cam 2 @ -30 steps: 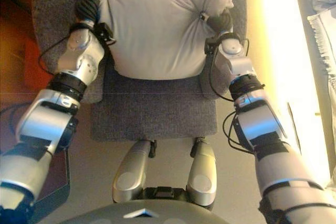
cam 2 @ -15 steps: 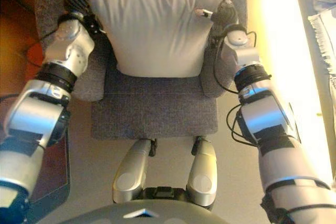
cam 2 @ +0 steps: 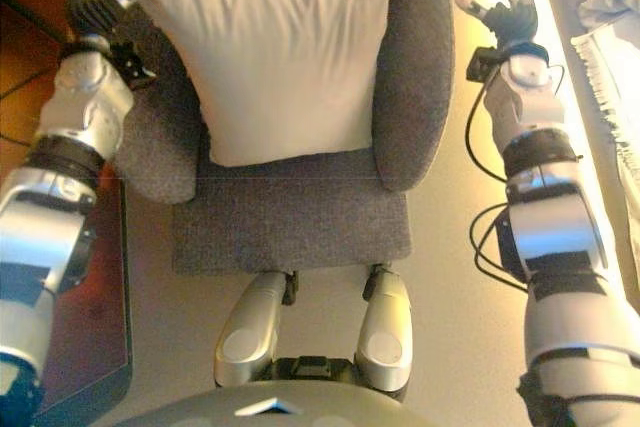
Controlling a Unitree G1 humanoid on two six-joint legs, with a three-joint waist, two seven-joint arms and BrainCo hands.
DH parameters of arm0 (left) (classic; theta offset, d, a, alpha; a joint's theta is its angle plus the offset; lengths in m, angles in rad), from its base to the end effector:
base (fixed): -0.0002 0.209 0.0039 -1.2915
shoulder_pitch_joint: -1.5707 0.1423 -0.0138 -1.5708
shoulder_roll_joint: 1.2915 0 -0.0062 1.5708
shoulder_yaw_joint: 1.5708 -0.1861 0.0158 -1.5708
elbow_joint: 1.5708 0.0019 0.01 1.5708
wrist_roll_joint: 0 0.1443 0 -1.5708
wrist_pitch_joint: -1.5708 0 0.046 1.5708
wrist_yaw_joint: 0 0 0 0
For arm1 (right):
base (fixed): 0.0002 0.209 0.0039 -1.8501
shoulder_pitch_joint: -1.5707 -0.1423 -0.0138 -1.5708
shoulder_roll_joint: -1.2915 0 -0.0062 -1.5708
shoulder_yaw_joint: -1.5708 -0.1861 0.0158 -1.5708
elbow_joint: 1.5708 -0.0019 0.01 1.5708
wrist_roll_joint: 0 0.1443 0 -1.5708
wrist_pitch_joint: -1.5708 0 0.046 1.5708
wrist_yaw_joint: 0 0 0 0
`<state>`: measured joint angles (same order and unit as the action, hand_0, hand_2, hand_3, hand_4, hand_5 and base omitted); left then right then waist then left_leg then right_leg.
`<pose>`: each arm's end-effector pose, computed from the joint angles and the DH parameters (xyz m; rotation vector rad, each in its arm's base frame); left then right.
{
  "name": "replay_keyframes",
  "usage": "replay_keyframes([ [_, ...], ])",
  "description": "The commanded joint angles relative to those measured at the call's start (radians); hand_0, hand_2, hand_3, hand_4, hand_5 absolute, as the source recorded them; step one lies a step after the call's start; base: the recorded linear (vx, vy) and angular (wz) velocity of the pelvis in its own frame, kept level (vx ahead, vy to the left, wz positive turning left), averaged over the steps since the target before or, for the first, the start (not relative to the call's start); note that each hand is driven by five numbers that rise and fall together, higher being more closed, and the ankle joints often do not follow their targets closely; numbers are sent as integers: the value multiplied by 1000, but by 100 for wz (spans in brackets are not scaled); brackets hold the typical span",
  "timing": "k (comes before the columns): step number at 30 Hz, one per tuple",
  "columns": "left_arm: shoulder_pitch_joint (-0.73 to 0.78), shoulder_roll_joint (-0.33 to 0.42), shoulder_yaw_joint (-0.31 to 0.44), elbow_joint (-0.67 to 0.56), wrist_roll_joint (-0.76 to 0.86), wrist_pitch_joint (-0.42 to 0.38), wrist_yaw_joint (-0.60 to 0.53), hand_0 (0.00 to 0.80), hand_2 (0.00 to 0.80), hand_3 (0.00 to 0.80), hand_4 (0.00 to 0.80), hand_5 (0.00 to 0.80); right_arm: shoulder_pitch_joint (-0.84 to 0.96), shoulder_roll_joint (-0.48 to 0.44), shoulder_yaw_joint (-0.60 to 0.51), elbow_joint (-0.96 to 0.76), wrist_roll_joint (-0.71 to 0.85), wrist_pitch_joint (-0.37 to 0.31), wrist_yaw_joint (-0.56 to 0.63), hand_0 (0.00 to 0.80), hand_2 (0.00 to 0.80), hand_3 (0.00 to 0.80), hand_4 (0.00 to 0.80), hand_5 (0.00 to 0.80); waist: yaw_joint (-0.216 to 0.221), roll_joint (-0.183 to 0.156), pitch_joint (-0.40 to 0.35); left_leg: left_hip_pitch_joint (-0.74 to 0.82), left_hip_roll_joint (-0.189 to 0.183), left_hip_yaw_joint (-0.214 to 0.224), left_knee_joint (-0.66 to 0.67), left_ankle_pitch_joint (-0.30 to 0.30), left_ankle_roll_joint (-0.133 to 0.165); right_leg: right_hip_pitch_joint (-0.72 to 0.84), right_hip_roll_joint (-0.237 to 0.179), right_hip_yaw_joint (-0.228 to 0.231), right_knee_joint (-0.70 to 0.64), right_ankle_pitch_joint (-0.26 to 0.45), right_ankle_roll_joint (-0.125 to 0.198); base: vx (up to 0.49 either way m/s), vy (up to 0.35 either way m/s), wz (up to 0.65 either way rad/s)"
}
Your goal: Pick up the cushion and take it to the sofa
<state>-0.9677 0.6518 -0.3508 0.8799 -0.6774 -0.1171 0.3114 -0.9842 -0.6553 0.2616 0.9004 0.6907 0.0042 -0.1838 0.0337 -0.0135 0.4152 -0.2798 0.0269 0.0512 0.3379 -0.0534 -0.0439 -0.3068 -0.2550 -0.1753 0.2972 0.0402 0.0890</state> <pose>0.3551 0.2480 0.1879 0.0769 -0.1890 0.3696 0.3552 -0.2591 0.1931 -0.0093 -0.0960 -0.3002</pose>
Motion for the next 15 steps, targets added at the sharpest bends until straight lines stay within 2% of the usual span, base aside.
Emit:
replay_keyframes([
  [1, 101, 99, 127, -97, 102, -152, 38, 0, 0, 0, 0, 0, 179, -24, -34, -112, 3, -79, -7, 0, 0, 0, 0, 0, 3, -8, -156, 62, 1, 9, -18, -59, -21, 102, -25, -9, -30, -70, 47, 135, -45, -4],
  [3, 189, 86, 176, -145, 108, -165, 33, 0, 0, 0, 0, 0, 271, -2, -60, -195, -12, -97, 0, 0, 0, 0, 0, 0, 3, -9, -183, 109, 0, 10, -70, -45, -20, 150, -10, -18, -74, -63, 46, 172, -38, -2],
  [6, 354, 38, 262, -259, 188, -177, 22, 0, 0, 0, 0, 0, 424, 61, -103, -367, -78, -86, -4, 0, 0, 0, 0, 0, 7, -8, -237, 194, 2, 23, -174, -15, -17, 240, 21, -35, -165, -45, 44, 216, -22, 0],
  [9, 524, -15, 342, -397, 242, -158, 17, 0, 0, 0, 0, 0, 591, 110, -165, -503, -123, -85, 61, 0, 0, 0, 0, 0, 7, -7, -292, 259, 10, 42, -257, 17, -15, 300, 49, -44, -221, -33, 36, 186, -1, 9],
  [15, 733, -97, 431, -539, 319, -137, -26, 0, 0, 0, 0, 0, 808, 192, -219, -642, -164, -86, 201, 0, 0, 0, 0, 0, 5, -9, -355, 337, 16, 67, -347, 41, -8, 376, 83, -56, -284, -30, 26, 88, -3, 10],
])
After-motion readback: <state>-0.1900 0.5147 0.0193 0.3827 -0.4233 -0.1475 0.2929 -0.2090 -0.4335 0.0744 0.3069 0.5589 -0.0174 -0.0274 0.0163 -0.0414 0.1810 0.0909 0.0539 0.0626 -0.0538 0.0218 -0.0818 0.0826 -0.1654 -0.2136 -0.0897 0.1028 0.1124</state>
